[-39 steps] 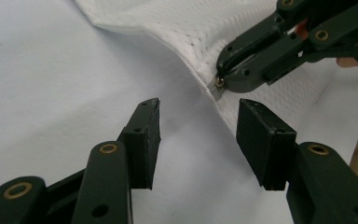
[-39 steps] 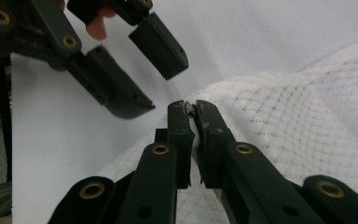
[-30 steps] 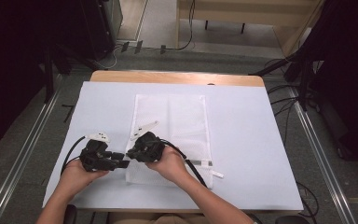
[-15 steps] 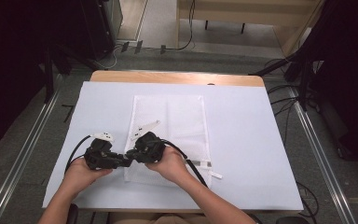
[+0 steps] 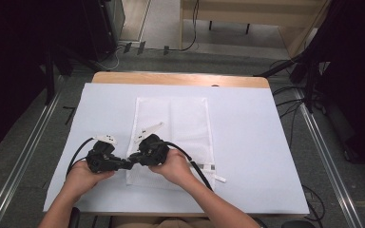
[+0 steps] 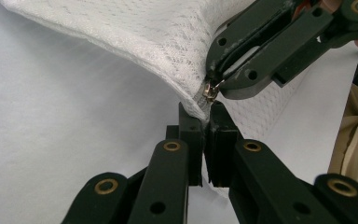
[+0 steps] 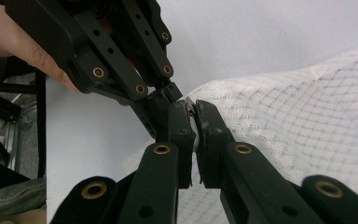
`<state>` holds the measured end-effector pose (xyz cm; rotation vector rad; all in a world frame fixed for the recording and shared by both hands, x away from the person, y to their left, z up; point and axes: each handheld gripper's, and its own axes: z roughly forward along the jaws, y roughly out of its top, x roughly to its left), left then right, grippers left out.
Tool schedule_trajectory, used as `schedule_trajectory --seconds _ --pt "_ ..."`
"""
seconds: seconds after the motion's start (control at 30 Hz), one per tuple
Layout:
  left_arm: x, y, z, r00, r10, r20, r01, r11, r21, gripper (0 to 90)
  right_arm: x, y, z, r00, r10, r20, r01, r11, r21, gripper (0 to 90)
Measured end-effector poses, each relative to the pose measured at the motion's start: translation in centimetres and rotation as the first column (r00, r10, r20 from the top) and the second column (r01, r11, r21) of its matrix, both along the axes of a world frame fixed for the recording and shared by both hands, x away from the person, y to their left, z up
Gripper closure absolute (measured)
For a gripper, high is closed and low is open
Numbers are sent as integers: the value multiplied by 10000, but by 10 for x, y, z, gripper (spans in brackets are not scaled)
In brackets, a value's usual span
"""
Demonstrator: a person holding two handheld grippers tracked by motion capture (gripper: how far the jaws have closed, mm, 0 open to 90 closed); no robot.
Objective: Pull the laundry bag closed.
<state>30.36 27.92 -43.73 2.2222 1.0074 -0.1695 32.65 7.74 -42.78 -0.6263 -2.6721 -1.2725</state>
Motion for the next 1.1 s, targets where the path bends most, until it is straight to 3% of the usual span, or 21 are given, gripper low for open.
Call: schedule_trajectory --seconds 0.3,0.47,0.6,1.0,1.1 --pt "-1 0 -1 10000 -68 -24 68 9998 204 882 4 -3 -11 9997 -4 -256 9 9998 199 882" --pt "-1 1 1 10000 -50 59 50 10000 25 885 1 -6 -11 10000 39 84 -42 9994 351 884" --pt "-2 -1 2 9999 -69 109 66 9998 209 886 -1 -7 -12 9995 67 318 -77 9994 325 885" --pt "-3 -4 6 9990 -251 380 235 9989 414 891 1 -15 -14 9997 53 229 -63 9990 435 886" --pt "-4 -4 5 9986 -367 381 348 9981 501 891 -2 -15 -14 9995 53 303 -61 9996 267 887"
